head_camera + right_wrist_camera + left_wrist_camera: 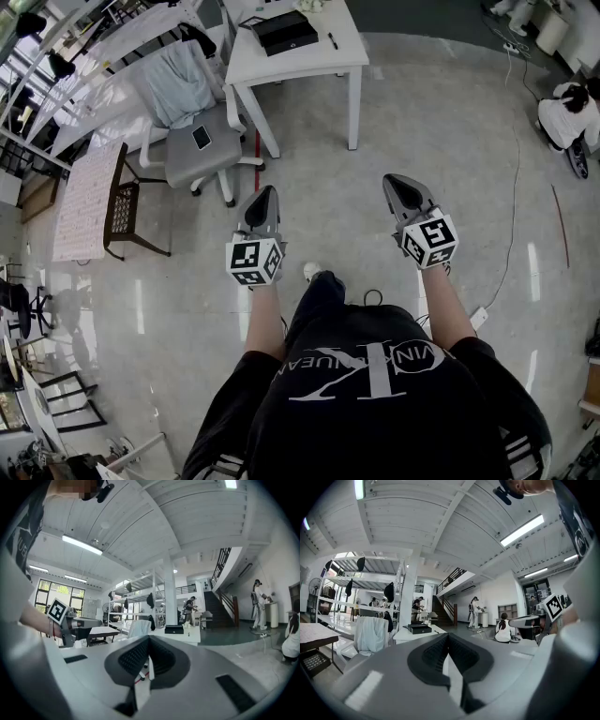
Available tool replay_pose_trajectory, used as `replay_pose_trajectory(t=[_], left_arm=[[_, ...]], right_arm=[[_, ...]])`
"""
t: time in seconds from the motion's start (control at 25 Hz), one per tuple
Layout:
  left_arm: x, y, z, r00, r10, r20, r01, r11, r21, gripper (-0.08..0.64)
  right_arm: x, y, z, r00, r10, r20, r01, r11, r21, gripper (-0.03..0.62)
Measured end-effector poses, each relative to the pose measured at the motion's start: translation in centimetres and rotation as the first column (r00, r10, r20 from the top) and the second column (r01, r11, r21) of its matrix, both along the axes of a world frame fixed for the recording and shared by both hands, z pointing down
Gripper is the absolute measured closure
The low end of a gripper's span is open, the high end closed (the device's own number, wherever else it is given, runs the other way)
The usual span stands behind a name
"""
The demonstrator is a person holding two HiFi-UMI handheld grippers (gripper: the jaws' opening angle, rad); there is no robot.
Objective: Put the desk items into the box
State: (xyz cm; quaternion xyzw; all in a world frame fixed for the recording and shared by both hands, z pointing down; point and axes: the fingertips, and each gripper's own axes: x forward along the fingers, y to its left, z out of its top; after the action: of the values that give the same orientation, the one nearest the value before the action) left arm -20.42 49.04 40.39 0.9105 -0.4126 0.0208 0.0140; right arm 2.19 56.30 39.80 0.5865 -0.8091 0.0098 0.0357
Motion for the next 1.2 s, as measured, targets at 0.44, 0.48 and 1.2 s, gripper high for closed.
replay_pose_trajectory(t=[0.44, 0.48, 1.2], left_arm=[[0.8, -7.7, 0.0, 1.0, 0.017, -0.013, -0.017, 1.0, 0.014, 0.549], [0.7, -8.7, 0.0, 1.0, 0.016, -0.016, -0.016, 1.0, 0.013, 0.549], [-0.2, -24.2, 0.8, 0.999, 0.03, -0.021, -0.03, 0.999, -0.018, 0.549]], right_arm=[[0.0, -7.5, 0.4, 1.0, 0.015, -0.011, -0.015, 1.0, -0.003, 0.578], [0.0, -8.4, 0.4, 1.0, 0.014, -0.01, -0.014, 1.0, -0.003, 0.578], [1.2, -23.9, 0.9, 0.993, 0.091, 0.073, -0.088, 0.996, -0.032, 0.575]])
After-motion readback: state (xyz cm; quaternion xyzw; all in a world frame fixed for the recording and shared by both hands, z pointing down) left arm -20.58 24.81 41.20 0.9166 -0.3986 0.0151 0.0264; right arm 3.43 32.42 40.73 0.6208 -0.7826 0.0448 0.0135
